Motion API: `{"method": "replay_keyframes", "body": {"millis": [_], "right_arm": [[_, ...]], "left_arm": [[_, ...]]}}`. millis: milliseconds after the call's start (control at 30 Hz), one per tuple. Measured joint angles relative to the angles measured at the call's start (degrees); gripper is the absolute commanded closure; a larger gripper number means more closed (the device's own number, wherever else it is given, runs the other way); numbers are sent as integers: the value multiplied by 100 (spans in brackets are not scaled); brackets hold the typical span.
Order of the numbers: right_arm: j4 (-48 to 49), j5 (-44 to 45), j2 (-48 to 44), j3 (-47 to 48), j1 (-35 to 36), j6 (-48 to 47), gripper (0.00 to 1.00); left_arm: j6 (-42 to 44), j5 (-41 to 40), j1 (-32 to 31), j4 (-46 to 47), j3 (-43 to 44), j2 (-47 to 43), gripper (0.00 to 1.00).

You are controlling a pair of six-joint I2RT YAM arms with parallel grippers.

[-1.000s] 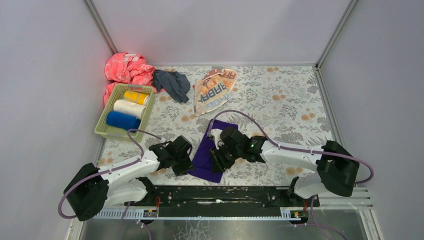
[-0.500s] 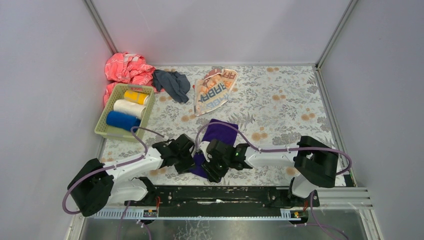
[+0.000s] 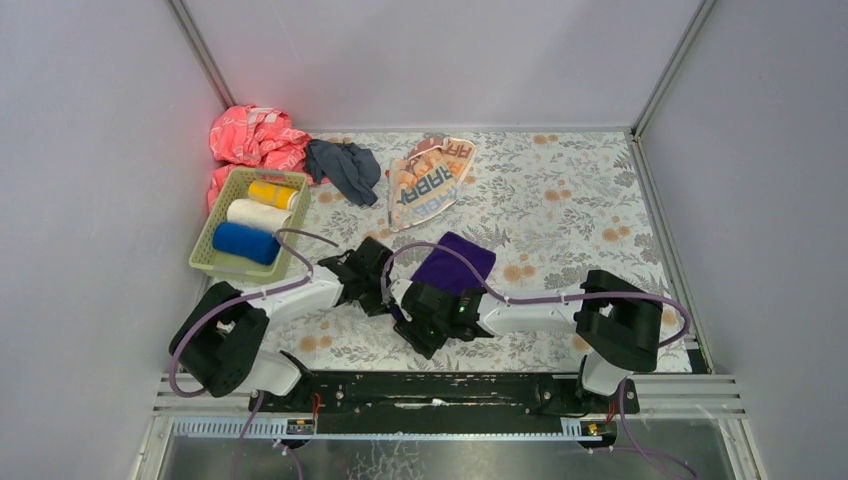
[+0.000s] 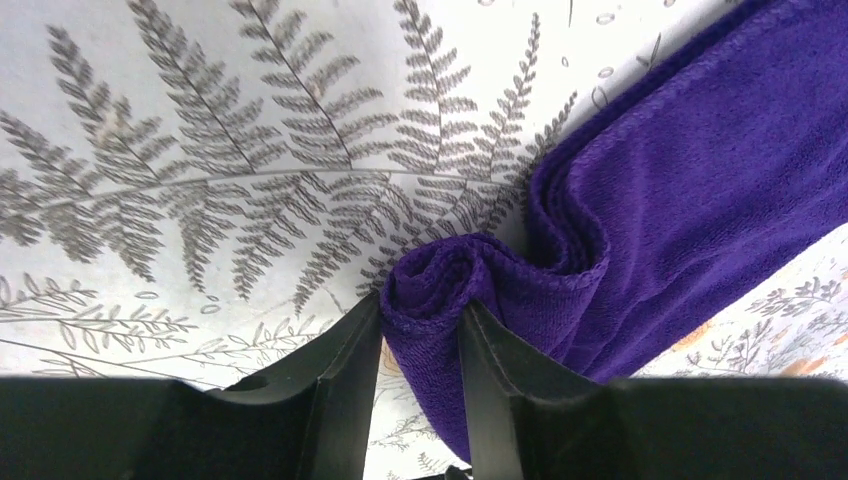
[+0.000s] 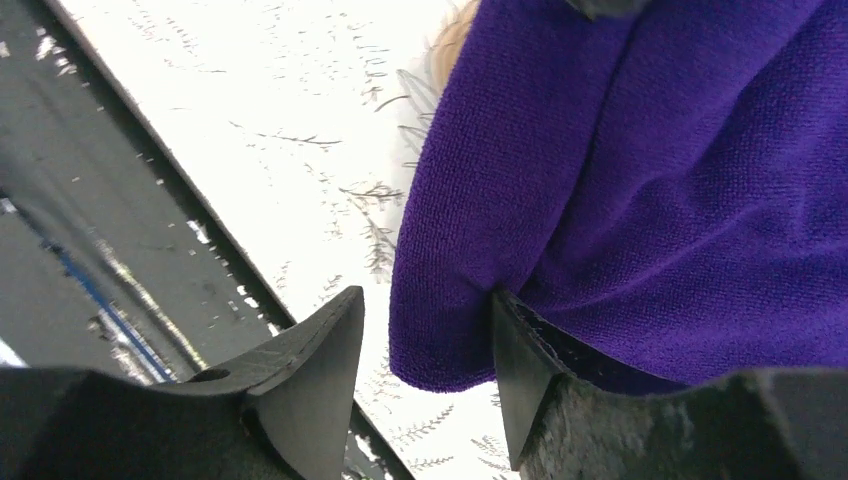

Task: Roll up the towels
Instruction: Roll the towel at the center of the board.

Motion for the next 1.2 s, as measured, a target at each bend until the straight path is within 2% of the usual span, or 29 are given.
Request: {"method": "replay_keyframes", "body": {"millis": [300, 433, 633, 700, 833, 967, 1200], "right_arm": [[-337, 1040, 286, 330, 286, 90, 46], [-603, 1631, 514, 562, 546, 118, 62], [-741, 2098, 621, 660, 625, 264, 98], [-623, 2083, 544, 555, 621, 293, 100], [-144, 1757, 256, 149, 490, 339, 100], [601, 796, -173, -461, 31, 566, 100], [2096, -1248, -846, -1792, -957, 1272, 100]], "left_arm": [[133, -96, 282, 87, -249, -323, 65], [133, -142, 284, 83, -326, -424, 65], [107, -153, 284, 79, -330, -446, 63], [81, -184, 284, 63, -363, -507, 61], [9, -232, 289, -98, -420, -728, 48], [-109, -240, 299, -271, -426, -1176, 35], [-293, -216, 271, -474, -380, -1862, 30]]}}
